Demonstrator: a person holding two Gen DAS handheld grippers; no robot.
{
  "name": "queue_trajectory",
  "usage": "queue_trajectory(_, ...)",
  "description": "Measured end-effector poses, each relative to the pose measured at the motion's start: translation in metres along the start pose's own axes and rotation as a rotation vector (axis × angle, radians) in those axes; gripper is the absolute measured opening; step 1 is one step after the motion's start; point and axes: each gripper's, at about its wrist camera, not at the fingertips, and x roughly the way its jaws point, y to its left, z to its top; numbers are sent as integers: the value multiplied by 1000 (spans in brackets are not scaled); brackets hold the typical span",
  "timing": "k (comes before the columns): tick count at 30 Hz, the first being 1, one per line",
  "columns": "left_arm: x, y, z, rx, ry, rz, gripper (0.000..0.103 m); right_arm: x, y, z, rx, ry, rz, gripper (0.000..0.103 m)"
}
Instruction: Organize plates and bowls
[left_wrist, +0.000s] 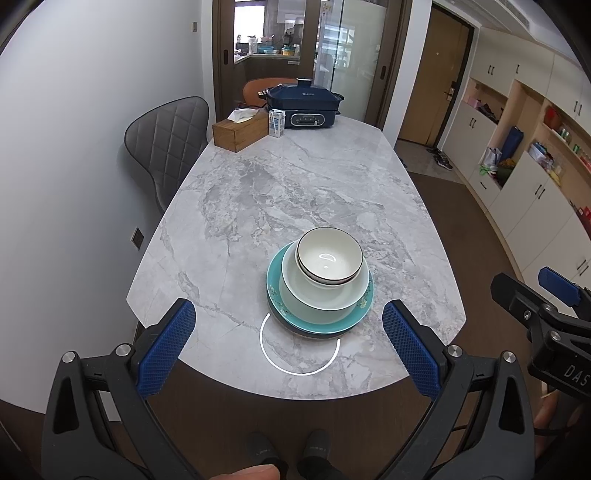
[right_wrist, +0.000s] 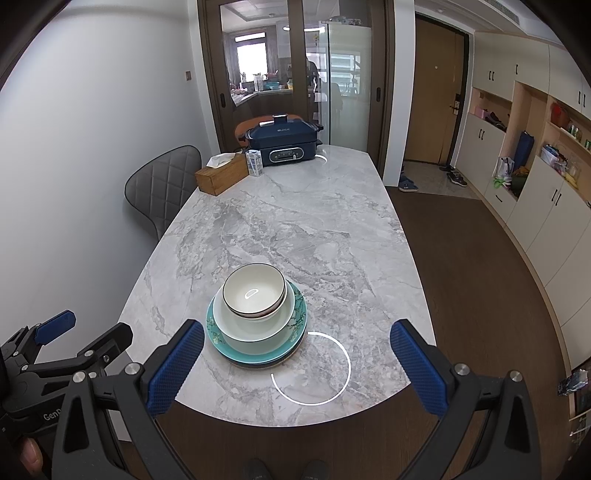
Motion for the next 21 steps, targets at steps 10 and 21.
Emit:
queue_trajectory(10, 2, 0, -2, -3, 3, 1, 103, 0, 1, 1, 1, 1, -1, 103)
queue_trajectory(21, 4, -2, -8, -7, 3, 23, 103, 1, -2, 3, -2, 3, 1, 103)
